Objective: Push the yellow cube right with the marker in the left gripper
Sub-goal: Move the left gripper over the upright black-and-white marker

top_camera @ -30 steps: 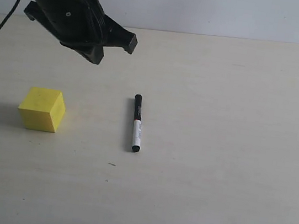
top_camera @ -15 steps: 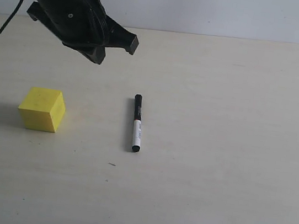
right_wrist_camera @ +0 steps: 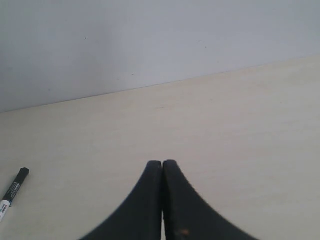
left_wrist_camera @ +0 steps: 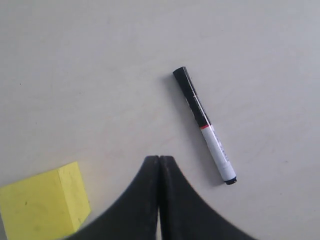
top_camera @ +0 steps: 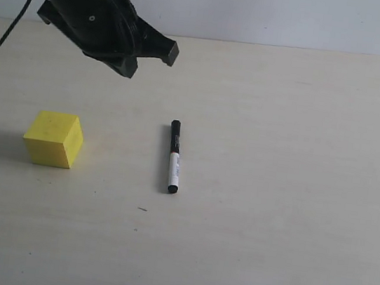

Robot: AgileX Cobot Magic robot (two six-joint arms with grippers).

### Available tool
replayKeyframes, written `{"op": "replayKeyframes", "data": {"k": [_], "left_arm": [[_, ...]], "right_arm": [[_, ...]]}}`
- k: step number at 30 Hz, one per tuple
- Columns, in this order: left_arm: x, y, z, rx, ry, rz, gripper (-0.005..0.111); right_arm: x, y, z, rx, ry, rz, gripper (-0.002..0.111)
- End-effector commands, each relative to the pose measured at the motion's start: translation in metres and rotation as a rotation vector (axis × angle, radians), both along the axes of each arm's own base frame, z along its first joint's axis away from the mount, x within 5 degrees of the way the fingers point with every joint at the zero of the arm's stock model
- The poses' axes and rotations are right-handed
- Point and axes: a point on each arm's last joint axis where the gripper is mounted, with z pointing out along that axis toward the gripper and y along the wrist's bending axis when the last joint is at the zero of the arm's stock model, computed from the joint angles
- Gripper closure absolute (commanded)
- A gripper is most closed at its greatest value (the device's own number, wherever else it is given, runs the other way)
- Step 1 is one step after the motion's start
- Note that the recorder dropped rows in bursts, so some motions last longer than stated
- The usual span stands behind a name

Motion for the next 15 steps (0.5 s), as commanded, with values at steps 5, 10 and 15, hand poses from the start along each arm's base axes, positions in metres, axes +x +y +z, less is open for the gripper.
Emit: {"op": "replayKeyframes", "data": {"k": [5,10,15], "left_arm": [[0.014,-0.012,-0.013,0.014,0.027,-0.007,0.076],[0.027,-0.027,-0.038,0.001,0.112,0.016,0.061],[0.034,-0.041,-0.055,-0.022,0.249,0.045,0.061]], "right_arm": [[0.0,0.0,-0.001,-0.008,-0.008,-0.002,0.108],[0.0,0.0,-0.001,-0.008,-0.008,-0.002,0.108],[0.0,0.0,-0.001,-0.008,-0.008,-0.002,0.108]]}}
